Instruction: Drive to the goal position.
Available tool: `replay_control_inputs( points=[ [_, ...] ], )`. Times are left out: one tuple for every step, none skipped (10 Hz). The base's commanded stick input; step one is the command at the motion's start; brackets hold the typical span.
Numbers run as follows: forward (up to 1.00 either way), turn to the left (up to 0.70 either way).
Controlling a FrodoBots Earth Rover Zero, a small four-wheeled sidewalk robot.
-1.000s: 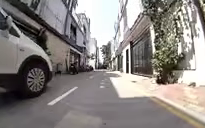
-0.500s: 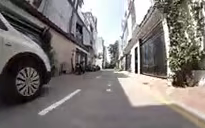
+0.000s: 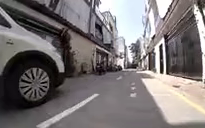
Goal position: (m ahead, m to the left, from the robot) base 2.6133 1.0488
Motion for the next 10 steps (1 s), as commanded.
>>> replay_control_inputs(
  points=[
    [1.00,0.01],
    [1.00,0.01],
    [1.00,0.01],
    [1.00,0.01],
    [1.00,0.01],
    [1.00,0.01],
    [1.00,0.34],
    [1.00,0.41],
    [1.00,0.41],
    [1.00,0.21]
  ],
)
